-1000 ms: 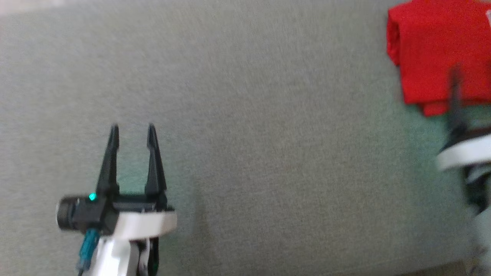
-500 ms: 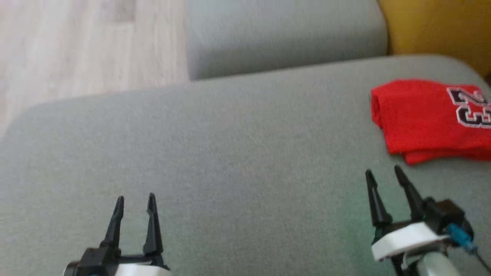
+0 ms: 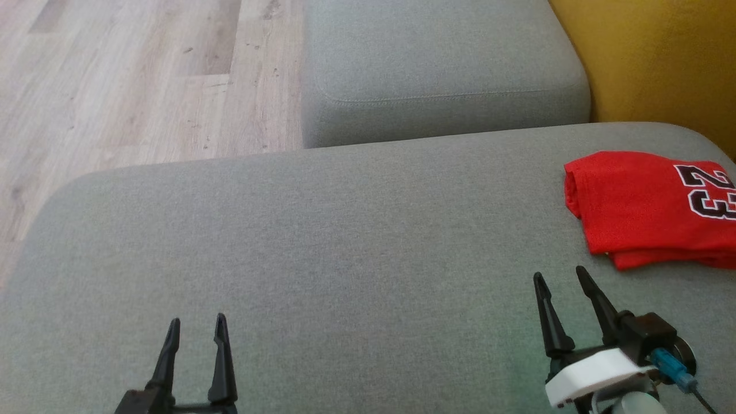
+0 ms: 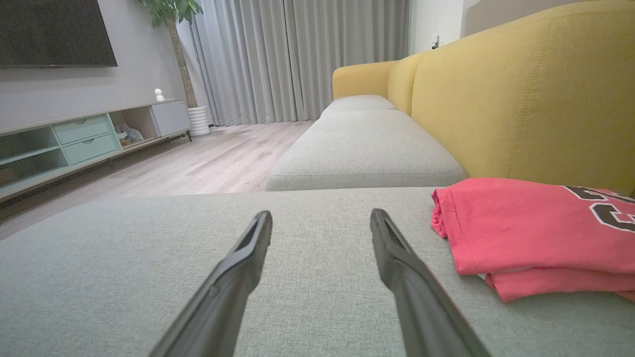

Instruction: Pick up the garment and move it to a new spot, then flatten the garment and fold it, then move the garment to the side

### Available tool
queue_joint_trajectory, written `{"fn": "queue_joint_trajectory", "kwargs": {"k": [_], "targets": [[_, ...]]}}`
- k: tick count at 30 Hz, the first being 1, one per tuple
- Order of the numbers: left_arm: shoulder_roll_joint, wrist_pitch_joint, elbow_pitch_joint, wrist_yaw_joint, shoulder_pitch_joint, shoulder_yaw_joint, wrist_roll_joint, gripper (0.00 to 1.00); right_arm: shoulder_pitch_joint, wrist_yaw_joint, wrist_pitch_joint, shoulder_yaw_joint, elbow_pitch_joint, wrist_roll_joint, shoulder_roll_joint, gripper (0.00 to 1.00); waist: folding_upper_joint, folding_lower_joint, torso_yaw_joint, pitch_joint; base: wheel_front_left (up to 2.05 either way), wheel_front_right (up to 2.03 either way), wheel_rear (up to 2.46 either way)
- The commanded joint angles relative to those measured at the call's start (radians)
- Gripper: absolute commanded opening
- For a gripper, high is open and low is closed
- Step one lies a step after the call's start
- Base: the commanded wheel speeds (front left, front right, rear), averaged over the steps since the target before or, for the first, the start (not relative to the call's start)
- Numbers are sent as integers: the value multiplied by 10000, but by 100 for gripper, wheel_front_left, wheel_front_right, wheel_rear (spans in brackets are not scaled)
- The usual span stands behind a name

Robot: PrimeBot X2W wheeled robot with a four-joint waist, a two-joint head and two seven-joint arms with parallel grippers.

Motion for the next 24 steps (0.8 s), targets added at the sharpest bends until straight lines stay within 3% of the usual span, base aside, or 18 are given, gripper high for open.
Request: {"fn": "queue_joint_trajectory", "kwargs": {"k": [1, 11, 12, 15, 24], "targets": [[-18, -53, -248, -23, -413, 338, 131, 100, -210, 67, -110, 182, -252, -89, 46, 100, -1, 0, 29, -10, 0, 0, 0], [-18, -53, -156, 18, -479, 224, 256, 100, -277, 67, -110, 67, -281, -84, 118, 100, -1, 0, -62, 46, 0, 0, 0], [-4, 0, 175, -14, -2, -39, 184, 0, 2, -2, 0, -104, 38, -38, 142, 0, -1, 1, -53, 39, 0, 0, 0], [-8, 10, 835, -13, 213, -39, 168, 0, 300, -9, 36, -52, 673, -22, 154, 0, -1, 2, -55, 43, 0, 0, 0], [-8, 290, 826, -92, -1, 128, -846, 0, 181, -4, 306, -232, 567, 1022, 173, 0, -1, 2, -55, 119, 0, 0, 0]]}}
